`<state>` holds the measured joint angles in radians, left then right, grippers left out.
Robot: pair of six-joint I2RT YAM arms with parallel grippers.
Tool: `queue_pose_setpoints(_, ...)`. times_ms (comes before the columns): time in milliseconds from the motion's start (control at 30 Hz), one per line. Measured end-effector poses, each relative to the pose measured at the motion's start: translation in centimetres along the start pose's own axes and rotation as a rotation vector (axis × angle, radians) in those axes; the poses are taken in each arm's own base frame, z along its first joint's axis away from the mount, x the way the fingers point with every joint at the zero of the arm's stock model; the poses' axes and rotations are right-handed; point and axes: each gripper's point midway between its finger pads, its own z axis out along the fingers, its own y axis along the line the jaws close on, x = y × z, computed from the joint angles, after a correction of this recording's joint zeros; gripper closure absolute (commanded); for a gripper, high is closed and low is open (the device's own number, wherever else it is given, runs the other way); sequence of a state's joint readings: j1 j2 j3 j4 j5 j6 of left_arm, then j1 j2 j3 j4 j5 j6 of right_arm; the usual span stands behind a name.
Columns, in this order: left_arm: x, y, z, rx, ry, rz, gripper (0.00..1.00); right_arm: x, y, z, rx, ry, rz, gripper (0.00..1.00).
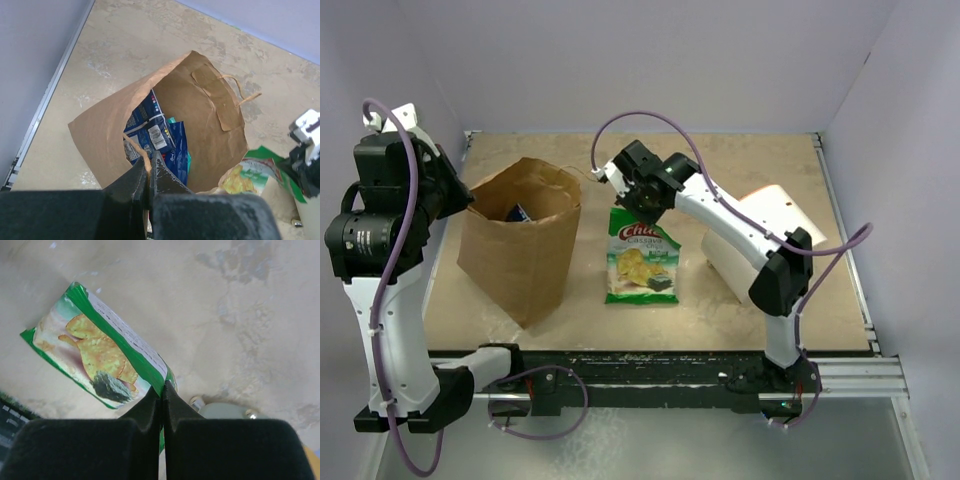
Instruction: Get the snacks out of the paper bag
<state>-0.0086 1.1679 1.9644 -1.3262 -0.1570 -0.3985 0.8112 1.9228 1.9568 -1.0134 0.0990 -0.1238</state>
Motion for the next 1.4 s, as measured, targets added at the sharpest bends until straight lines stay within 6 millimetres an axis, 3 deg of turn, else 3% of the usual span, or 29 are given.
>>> queue_pose_setpoints(167,0.1,0.2,-0.5,0.005,-0.007,0.020,1.00,-1.6,-2.9,2.5,0.085,-0.008,-0.004,0.96)
queue_pose_setpoints(200,0.2,0.2,-0.5,0.006,-0.006,0.024,1.00,-1.8,-3.4,3.2,0.106,-0.005,-0.007,0.87)
queue_pose_setpoints(267,0.3,0.2,-0.6,0.007,0.000,0.028,1.00,-2.1,-4.5,4.7,0.164,-0.002,-0.006,0.43)
queue_pose_setpoints(300,0.4,0.2,-0.6,0.009,0.002,0.029,1.00,-2.4,-5.3,5.4,0.209,-0.007,0.001,0.34)
queue_pose_setpoints(467,1.1,0.3,-1.1,0.021,0.013,0.037,1.00,-3.0,-10.2,6.7,0.497,0.010,0.054,0.27)
queue_pose_setpoints(567,1.4,0.5,-1.7,0.027,0.006,0.043,1.00,-3.3,-10.8,6.2,0.527,-0.012,0.136,0.27)
queue_pose_setpoints(733,1.9,0.8,-2.5,0.031,-0.006,0.049,1.00,-5.1,-8.0,2.8,0.336,-0.152,0.358,0.23)
queue_pose_setpoints(967,2.1,1.7,-2.6,-0.006,-0.018,0.049,1.00,-8.2,-2.1,-5.8,-0.041,-0.399,0.597,0.23)
queue_pose_setpoints(1067,1.7,1.9,-2.5,-0.028,-0.027,0.049,1.00,-8.6,-0.6,-7.9,-0.134,-0.433,0.637,0.22)
queue_pose_setpoints(1200,1.4,1.3,-2.2,0.000,-0.027,0.048,1.00,-8.6,1.4,-8.2,-0.250,-0.433,0.688,0.20)
queue_pose_setpoints(1400,2.3,0.6,-1.7,0.049,-0.017,0.062,1.00,-12.2,3.5,-5.6,-0.437,-0.501,0.833,0.13)
